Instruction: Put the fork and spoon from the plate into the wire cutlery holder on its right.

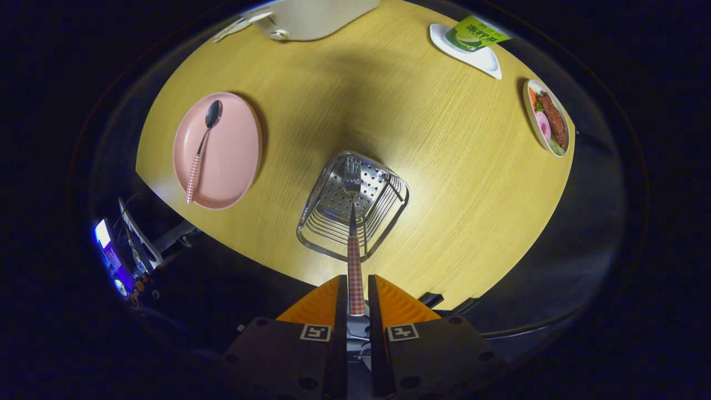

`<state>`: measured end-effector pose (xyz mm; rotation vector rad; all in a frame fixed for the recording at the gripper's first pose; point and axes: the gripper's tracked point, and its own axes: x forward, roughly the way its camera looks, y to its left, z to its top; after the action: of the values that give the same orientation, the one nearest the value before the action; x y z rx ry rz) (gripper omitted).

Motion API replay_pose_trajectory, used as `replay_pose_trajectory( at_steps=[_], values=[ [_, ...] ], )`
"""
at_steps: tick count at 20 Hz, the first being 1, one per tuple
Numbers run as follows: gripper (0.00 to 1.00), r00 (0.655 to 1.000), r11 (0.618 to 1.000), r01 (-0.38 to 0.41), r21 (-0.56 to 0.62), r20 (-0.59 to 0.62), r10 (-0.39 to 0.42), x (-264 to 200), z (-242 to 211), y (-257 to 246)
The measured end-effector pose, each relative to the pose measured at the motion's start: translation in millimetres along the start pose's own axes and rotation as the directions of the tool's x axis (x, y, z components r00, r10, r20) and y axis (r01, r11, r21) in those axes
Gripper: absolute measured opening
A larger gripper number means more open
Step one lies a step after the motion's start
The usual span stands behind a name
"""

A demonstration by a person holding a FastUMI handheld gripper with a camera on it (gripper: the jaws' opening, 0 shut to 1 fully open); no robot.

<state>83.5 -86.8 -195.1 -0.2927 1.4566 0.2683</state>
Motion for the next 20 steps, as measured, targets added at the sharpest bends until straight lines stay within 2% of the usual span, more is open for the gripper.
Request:
replay_pose_trajectory(
  at_steps=[2,4,5,9,13,16,20],
  values=[
    [0.22,0.993,0.999,-0.019,0.026,0.116,0.016,-26.5,6.1,2.6],
    [0.25,0.968,0.997,-0.062,0.052,0.246,0.047,-51.6,18.5,14.9],
    [0.37,0.95,0.995,-0.083,0.062,0.308,0.06,-62.2,25.9,22.5],
    [0.63,0.868,0.978,-0.199,0.063,0.474,0.146,-88.5,42.3,78.3],
    [0.63,0.807,0.945,-0.323,0.049,0.536,0.248,-74.7,58.5,158.7],
    [0.63,0.8,0.916,-0.395,0.067,0.514,0.308,-45.1,75.4,209.0],
    [0.63,0.833,0.913,-0.399,0.08,0.449,0.324,6.8,85.4,255.0]
  ],
)
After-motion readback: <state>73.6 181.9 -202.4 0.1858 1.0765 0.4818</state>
